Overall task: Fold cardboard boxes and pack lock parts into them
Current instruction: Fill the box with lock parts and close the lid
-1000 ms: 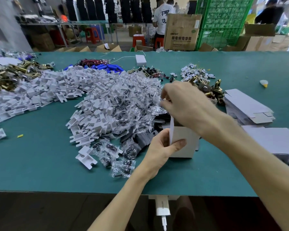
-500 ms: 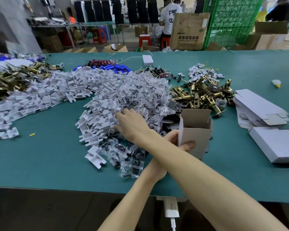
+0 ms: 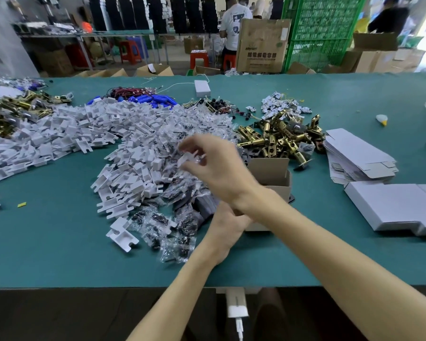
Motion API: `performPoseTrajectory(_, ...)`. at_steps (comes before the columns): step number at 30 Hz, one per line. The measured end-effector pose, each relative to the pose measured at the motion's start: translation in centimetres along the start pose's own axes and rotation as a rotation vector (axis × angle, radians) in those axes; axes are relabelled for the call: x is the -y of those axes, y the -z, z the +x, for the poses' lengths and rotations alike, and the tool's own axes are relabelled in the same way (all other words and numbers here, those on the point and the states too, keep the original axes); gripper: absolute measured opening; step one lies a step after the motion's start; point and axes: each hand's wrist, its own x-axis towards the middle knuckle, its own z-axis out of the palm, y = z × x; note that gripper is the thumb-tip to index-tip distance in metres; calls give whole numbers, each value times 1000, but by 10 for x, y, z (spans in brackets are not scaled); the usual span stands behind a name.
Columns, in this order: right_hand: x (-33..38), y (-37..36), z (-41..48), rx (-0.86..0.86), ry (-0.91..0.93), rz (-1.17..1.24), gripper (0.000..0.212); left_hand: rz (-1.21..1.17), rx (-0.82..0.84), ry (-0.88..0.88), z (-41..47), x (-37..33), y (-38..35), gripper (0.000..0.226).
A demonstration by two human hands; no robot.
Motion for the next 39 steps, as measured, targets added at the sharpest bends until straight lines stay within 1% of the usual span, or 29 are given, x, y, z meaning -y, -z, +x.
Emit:
performPoseTrajectory(1, -1, 18, -7, -25, -15, 18, 28, 25, 25, -46, 1, -1, 0, 33)
performPoseTrajectory(3, -3, 55, -23, -70, -43, -25, 23, -29, 62, -91, 1, 0, 2, 30)
performPoseTrajectory(6, -10, 99, -45, -139, -90, -171, 20, -65, 54, -120, -2, -1, 1, 33)
performPoseTrajectory(8, -16, 113, -57, -153, -124, -277, 22, -68, 48, -133, -1, 0, 1, 35)
performPoseTrajectory(12, -27, 111, -69, -145, -125, -499, 24, -81, 49, -119, -3, -3, 0, 37)
performPoseTrajectory(15, -33, 103, -72, -139, -106, -609, 24, -109, 57, -118, -5, -5, -1, 41)
performPoseTrajectory(19, -40, 96, -76, -174, -19, -770, 24, -130, 61, -120, -6, -7, -2, 45)
performPoseTrajectory(22, -44, 95, -81, -191, 25, -788, 24, -129, 64, -122, -6, -6, -1, 44)
performPoseTrajectory(26, -48, 94, -84, -170, 57, -851, 20, -134, 77, -125, -5, -5, -1, 43)
performPoseTrajectory(31, -52, 94, -83, -56, 73, -948, 22, -140, 71, -122, -5, -5, -2, 45)
performPoseTrajectory(33, -51, 96, -84, -1, 52, -960, 25, -139, 70, -120, -6, -5, -2, 45)
performPoseTrajectory(35, -50, 98, -84, 16, 56, -951, 24, -137, 71, -119, -6, -6, -2, 44)
performPoseTrajectory(37, -49, 101, -86, -31, 64, -886, 22, -136, 70, -123, -6, -6, -2, 43)
performPoseTrajectory(39, -50, 104, -87, -148, 32, -730, 18, -139, 68, -132, -6, -6, -2, 43)
